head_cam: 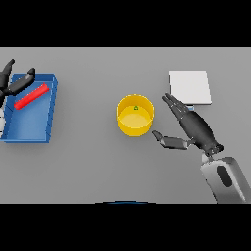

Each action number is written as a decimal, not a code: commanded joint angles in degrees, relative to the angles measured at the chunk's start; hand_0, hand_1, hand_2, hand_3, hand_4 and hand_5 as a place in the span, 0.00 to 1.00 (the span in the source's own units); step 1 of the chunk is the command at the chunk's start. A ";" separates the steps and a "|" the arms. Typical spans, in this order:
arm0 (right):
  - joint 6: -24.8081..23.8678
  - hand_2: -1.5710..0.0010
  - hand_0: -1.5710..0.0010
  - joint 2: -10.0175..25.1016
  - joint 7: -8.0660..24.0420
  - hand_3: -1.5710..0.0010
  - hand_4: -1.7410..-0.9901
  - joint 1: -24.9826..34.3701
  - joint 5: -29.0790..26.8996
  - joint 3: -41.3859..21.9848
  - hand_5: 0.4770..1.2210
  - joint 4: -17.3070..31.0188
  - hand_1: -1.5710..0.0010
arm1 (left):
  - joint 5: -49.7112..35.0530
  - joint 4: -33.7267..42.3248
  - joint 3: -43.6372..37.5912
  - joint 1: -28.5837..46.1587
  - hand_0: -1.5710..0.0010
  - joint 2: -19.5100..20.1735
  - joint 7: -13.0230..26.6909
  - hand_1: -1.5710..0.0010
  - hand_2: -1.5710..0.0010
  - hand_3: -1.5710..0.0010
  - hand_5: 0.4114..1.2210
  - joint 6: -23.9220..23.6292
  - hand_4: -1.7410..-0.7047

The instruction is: Pick up the red beaker and tilt it to pour out 1 green nut into yellow bowl. Pick up the yellow bowl and place it on the metallic measuring scale.

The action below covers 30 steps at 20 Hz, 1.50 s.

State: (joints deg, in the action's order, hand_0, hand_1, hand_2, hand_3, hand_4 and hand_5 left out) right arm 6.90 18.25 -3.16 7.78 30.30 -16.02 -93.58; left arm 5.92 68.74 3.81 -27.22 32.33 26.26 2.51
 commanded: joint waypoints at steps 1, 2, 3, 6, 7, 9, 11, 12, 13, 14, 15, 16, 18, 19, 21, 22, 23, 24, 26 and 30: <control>0.64 1.00 1.00 0.77 -0.29 1.00 0.80 2.20 2.09 -1.43 0.20 0.84 1.00 | -0.15 0.38 0.13 0.11 0.99 -0.35 0.40 0.99 1.00 1.00 0.34 -0.05 0.90; 2.18 1.00 1.00 1.97 -0.61 1.00 0.80 4.01 4.30 -3.31 0.20 1.39 1.00 | -0.22 0.39 0.16 0.01 1.00 -0.57 0.83 1.00 1.00 1.00 0.34 -0.10 0.90; 3.50 1.00 1.00 3.14 -1.03 1.00 0.79 6.13 6.16 -4.73 0.21 2.39 1.00 | -0.63 0.62 0.02 0.67 1.00 -0.47 0.66 1.00 1.00 1.00 0.34 0.28 0.90; 6.23 1.00 1.00 5.29 -4.53 1.00 0.77 11.78 10.69 -9.02 0.22 6.34 1.00 | -0.68 0.76 -0.22 1.14 1.00 0.28 0.13 1.00 1.00 1.00 0.34 0.82 0.90; 6.95 1.00 1.00 5.97 -5.54 1.00 0.76 13.18 11.56 -9.81 0.22 7.42 1.00 | -0.71 1.04 -0.26 0.93 1.00 0.42 0.46 1.00 1.00 1.00 0.34 0.87 0.90; 8.76 1.00 1.00 6.15 -6.70 1.00 0.77 16.48 13.52 -12.25 0.22 9.53 1.00 | -0.83 1.52 -0.31 1.88 1.00 0.52 0.00 1.00 1.00 1.00 0.35 0.90 0.90; 9.96 1.00 1.00 5.77 -8.08 1.00 0.78 18.91 14.86 -14.29 0.22 12.20 1.00 | -0.87 0.81 -0.20 1.05 1.00 0.04 0.17 1.00 1.00 1.00 0.35 1.01 0.90; 10.33 1.00 1.00 5.31 -7.96 1.00 0.78 20.30 15.83 -15.31 0.22 13.77 1.00 | -0.75 0.31 -0.40 1.20 1.00 0.21 -0.31 1.00 1.00 1.00 0.35 0.91 0.90; 11.04 1.00 1.00 5.20 -8.65 1.00 0.78 21.78 16.08 -15.89 0.22 15.60 1.00 | -1.05 0.04 -0.68 0.97 1.00 0.15 -0.31 1.00 1.00 1.00 0.35 0.99 0.90; 12.08 1.00 1.00 5.34 -9.44 1.00 0.78 22.82 16.27 -16.54 0.22 16.82 1.00 | -0.88 0.09 -0.57 0.86 1.00 0.20 -0.36 1.00 1.00 1.00 0.35 0.98 0.90; 12.48 1.00 1.00 4.94 -10.26 1.00 0.78 23.42 16.72 -17.49 0.23 18.33 1.00 | -0.71 0.70 -0.35 0.76 1.00 0.13 0.15 1.00 1.00 1.00 0.35 0.81 0.90; 13.50 1.00 1.00 4.94 -10.60 1.00 0.78 23.92 17.39 -18.59 0.24 18.86 1.00 | -0.85 0.67 -0.41 0.73 1.00 0.35 0.04 1.00 1.00 1.00 0.35 1.18 0.90; 15.44 1.00 1.00 3.74 -9.98 1.00 0.77 26.18 18.06 -20.07 0.25 20.48 1.00 | -0.52 0.62 -0.23 1.24 1.00 0.60 0.67 1.00 1.00 1.00 0.36 1.28 0.90; 15.69 1.00 1.00 3.37 -9.66 1.00 0.77 27.08 18.65 -20.63 0.26 21.95 1.00 | -0.66 0.98 -0.33 0.75 1.00 0.51 0.66 1.00 1.00 1.00 0.36 1.17 0.90; 16.99 1.00 1.00 2.52 -9.68 1.00 0.76 29.40 19.41 -21.88 0.26 24.76 1.00 | -0.47 0.78 -0.24 0.82 1.00 0.70 0.07 1.00 1.00 1.00 0.36 1.35 0.90; 17.41 1.00 1.00 1.96 -9.36 1.00 0.75 30.14 19.72 -22.34 0.27 26.21 1.00 | -0.46 0.20 -0.38 0.83 1.00 0.96 -0.02 1.00 1.00 1.00 0.36 1.64 0.91; 17.93 1.00 1.00 1.87 -9.67 1.00 0.75 30.49 19.72 -22.61 0.26 26.96 1.00 | -0.45 0.07 -0.30 1.01 1.00 0.72 -0.41 1.00 1.00 1.00 0.36 1.55 0.91; 17.80 1.00 1.00 1.16 -9.52 1.00 0.75 30.81 20.07 -23.10 0.26 28.42 1.00 | -0.66 -0.45 -0.61 0.70 1.00 1.07 -0.72 1.00 1.00 1.00 0.36 1.98 0.91; 17.28 1.00 1.00 1.04 -10.28 0.99 0.74 31.32 20.68 -23.67 0.28 30.25 1.00 | -0.16 -0.26 -0.21 0.32 1.00 0.72 -0.38 1.00 1.00 1.00 0.36 1.50 0.91; 18.23 0.98 1.00 0.38 -9.46 0.95 0.68 32.02 20.43 -23.52 0.39 31.42 0.99 | -0.31 -0.40 -0.50 0.67 1.00 1.48 -0.40 1.00 1.00 1.00 0.37 2.09 0.92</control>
State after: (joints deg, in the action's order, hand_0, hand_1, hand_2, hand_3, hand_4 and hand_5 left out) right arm 25.13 18.60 -12.60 39.79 50.72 -39.56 -62.16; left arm 5.61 68.34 3.31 -26.54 33.82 25.86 4.59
